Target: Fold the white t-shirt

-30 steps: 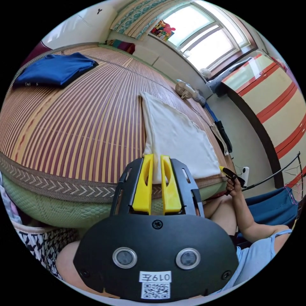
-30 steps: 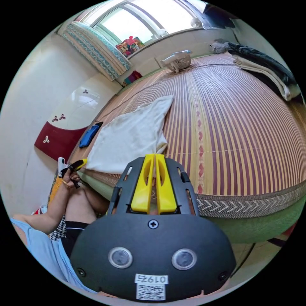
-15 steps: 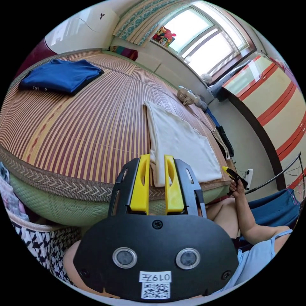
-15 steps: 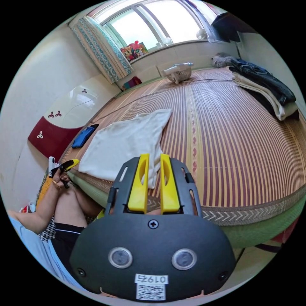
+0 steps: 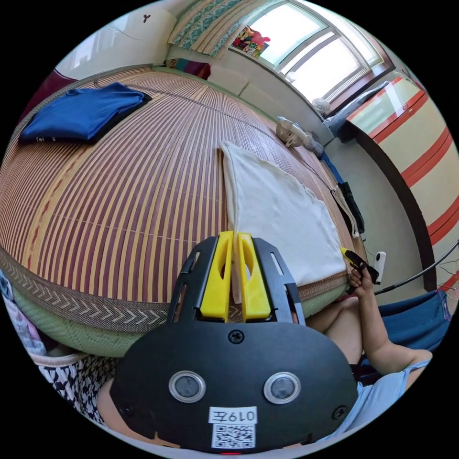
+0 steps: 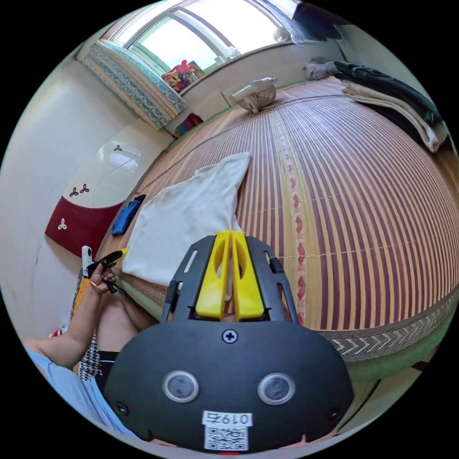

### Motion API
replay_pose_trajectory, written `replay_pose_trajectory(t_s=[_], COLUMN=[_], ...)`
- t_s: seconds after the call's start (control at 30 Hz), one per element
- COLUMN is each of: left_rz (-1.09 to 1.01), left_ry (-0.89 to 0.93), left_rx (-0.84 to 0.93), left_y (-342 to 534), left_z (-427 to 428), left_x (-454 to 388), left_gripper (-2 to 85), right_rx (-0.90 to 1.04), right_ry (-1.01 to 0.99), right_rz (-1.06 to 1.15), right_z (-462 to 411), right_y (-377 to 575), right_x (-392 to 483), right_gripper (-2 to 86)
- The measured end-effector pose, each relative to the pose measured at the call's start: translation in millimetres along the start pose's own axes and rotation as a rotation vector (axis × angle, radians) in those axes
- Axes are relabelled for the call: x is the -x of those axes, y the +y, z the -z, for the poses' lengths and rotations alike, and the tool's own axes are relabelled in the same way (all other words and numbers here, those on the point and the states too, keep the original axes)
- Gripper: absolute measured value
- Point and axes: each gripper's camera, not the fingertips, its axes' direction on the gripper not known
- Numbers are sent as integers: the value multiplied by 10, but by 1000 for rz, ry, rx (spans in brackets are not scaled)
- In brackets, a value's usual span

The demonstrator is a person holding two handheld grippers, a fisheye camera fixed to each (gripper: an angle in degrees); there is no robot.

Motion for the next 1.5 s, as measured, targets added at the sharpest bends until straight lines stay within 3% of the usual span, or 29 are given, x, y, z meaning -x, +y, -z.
replay_pose_trajectory(t_s=[0.43,0.67,1.1,1.3,1.5], left_rz=[-5,-12,-49,-119,-108], left_ry=[34,-26,-37,-72,-108], left_rx=[-62,-8,-96,-93,-36], left_y=[-169,-258,-164,-189,-114], left_z=[66,-202,-114,-296,-567], left_x=[-218,-464,-777,-1162,-1207], left_gripper=[19,11,7,7,8], right_rx=[-36,-1,9,101,129], right_ry=[-77,-7,-7,25,-35], right_rz=[2,-54,-67,-65,-90], right_z=[106,-73,158,-87,-253], right_y=[-601,-899,-1504,-1909,-1937], right_x=[61,141,383,407,287], right_gripper=[61,3,50,61,6])
